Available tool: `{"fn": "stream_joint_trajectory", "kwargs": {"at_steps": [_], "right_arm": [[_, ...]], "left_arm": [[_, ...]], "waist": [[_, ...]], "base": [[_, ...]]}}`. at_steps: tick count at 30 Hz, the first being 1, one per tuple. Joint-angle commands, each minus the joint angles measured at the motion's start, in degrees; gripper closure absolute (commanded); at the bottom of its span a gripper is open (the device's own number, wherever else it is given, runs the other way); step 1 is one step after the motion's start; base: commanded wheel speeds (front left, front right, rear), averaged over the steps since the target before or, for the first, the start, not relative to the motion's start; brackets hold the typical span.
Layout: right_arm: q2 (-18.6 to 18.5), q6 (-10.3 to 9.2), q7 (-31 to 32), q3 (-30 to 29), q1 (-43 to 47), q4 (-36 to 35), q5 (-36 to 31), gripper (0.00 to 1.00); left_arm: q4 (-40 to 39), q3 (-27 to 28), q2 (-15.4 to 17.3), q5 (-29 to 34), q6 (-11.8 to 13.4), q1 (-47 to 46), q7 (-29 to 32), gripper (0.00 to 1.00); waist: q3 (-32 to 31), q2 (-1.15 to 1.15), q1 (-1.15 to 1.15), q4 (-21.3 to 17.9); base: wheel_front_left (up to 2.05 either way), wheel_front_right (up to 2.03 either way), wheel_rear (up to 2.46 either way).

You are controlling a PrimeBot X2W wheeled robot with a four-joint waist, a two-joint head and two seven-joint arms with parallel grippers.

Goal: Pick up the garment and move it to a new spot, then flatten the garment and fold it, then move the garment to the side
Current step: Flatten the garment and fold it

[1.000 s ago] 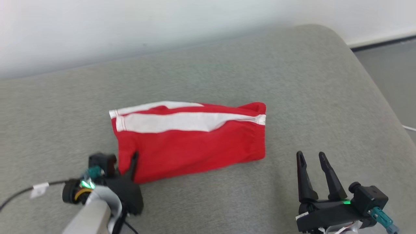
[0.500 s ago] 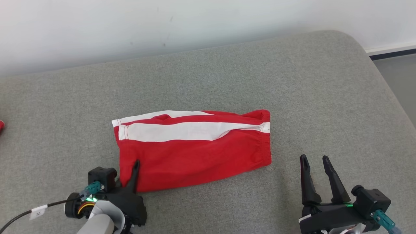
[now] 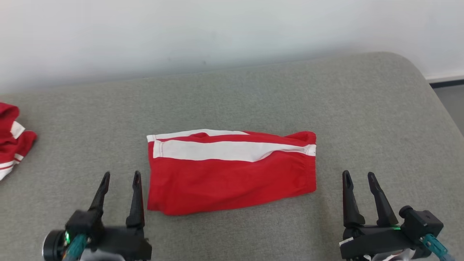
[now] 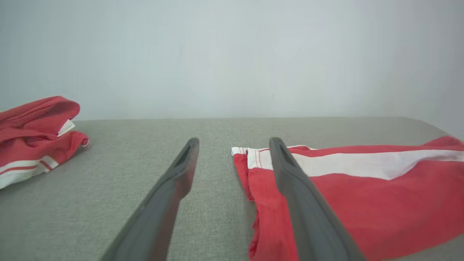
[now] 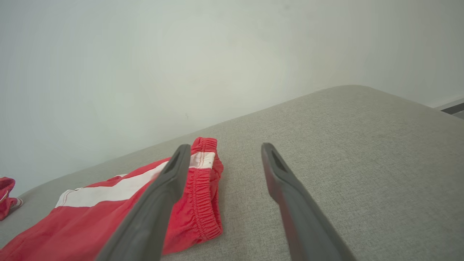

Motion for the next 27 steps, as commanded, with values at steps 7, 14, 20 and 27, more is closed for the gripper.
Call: {"fn": "stream_joint_trajectory", "kwargs": {"at_steps": [7, 14, 20, 27], "right_arm": [[0.1, -0.1, 0.0, -1.1, 2.8, 0.4, -0.5, 0.0], [0.1, -0.1, 0.0, -2.2, 3.7, 2.2, -0.9, 0.0], [-1.6, -0.1, 0.0, -1.0, 0.2, 5.8, -2.2, 0.0], [-4.7, -0.1, 0.0, 1.1, -11.5, 18.1, -3.6, 0.0]], "left_arm": [[-6.5, 7.1, -3.2, 8.2, -1.0, 9.6, -0.2, 0.0], [-8.4, 14.3, -6.0, 10.6, -3.4, 14.1, -0.2, 0.0], [-8.1, 17.0, -7.5, 12.3, -5.7, 13.7, -0.2, 0.0], [-7.2, 17.7, -9.1, 13.6, -7.5, 12.0, -0.2, 0.0]], "waist": [[-1.9, 0.0, 0.0, 2.9], [-2.2, 0.0, 0.0, 4.4], [-2.5, 0.0, 0.0, 5.8], [-1.2, 0.0, 0.0, 7.8]], "base": [[0.0, 0.0, 0.0], [0.0, 0.0, 0.0], [0.0, 0.0, 0.0], [0.0, 0.0, 0.0]]}}
